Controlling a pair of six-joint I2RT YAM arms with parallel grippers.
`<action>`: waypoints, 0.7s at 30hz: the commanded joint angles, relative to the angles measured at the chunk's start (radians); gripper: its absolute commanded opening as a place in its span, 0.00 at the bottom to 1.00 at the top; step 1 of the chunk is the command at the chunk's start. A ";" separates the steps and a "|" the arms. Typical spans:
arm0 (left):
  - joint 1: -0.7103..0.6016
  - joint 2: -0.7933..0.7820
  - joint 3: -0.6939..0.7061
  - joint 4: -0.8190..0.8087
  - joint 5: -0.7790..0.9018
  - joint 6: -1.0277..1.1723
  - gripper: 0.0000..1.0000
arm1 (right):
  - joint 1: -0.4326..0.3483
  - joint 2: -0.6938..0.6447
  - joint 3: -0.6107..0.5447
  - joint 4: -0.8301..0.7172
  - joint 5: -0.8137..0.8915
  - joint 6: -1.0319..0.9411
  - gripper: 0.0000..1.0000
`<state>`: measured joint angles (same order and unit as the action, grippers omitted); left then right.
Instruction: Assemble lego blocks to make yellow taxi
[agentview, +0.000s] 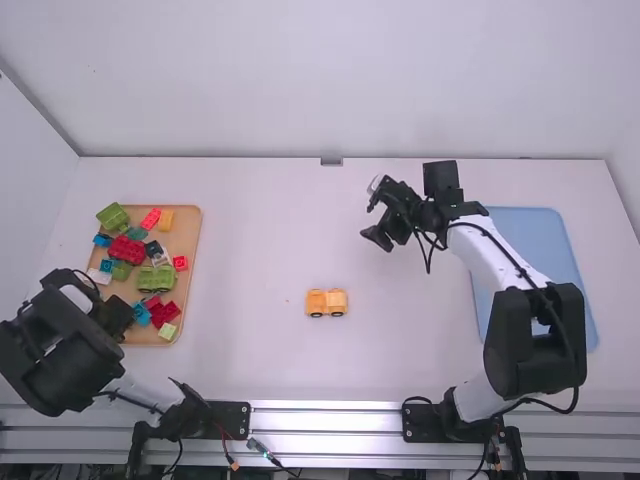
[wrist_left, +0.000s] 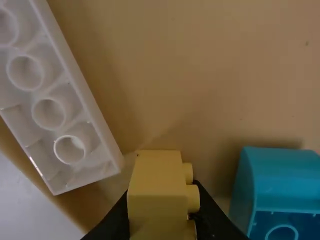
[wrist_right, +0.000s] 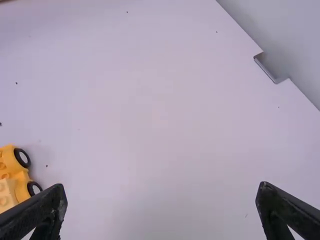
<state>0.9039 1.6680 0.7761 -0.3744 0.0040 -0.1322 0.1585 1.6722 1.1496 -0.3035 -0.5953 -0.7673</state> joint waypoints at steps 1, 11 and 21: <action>-0.002 0.017 -0.010 0.000 0.005 0.020 0.17 | -0.002 -0.005 0.023 -0.003 -0.005 0.005 0.99; -0.008 -0.055 0.089 -0.115 0.047 0.024 0.02 | -0.001 -0.005 0.023 0.096 -0.083 0.182 0.99; -0.161 -0.471 -0.043 -0.023 0.268 0.107 0.02 | -0.001 -0.005 0.023 0.192 -0.201 0.502 0.99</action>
<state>0.7883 1.2640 0.7670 -0.3908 0.1761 -0.0700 0.1589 1.6722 1.1500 -0.1139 -0.7349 -0.3798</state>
